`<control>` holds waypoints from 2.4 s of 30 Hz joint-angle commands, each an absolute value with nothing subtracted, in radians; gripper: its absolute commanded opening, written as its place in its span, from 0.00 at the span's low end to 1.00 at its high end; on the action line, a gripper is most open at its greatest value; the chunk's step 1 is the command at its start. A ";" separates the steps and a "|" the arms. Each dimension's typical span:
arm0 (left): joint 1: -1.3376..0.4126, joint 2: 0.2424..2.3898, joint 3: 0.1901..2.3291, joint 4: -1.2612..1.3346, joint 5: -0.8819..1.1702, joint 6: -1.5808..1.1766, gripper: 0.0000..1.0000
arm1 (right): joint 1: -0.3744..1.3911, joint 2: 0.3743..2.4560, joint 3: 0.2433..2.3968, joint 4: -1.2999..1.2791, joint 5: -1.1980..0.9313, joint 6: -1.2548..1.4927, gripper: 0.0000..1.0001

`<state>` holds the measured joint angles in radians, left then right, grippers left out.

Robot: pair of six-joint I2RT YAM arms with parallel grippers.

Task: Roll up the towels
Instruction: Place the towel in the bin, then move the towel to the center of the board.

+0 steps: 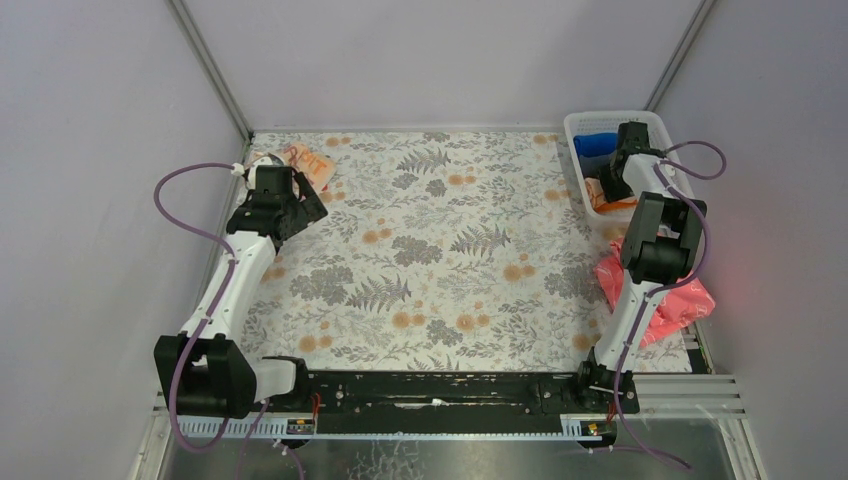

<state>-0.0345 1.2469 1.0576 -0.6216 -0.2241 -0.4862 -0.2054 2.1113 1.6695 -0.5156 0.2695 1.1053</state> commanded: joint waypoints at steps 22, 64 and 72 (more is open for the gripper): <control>-0.008 1.247 1.037 -0.598 -0.191 -0.502 1.00 | -0.208 2.190 1.644 -0.278 0.172 1.166 0.82; 0.330 1.992 1.552 -0.428 -0.033 -0.706 0.98 | 0.086 1.284 0.882 0.110 -0.481 0.477 0.99; 0.386 2.221 1.671 -0.310 0.050 -0.823 0.92 | 0.103 1.285 0.857 0.102 -0.531 0.424 0.99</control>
<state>0.3649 2.1475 1.6093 -0.4149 -0.0105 -0.7448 0.0929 1.3113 0.8597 0.0483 -0.4770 0.4736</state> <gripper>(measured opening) 0.945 0.993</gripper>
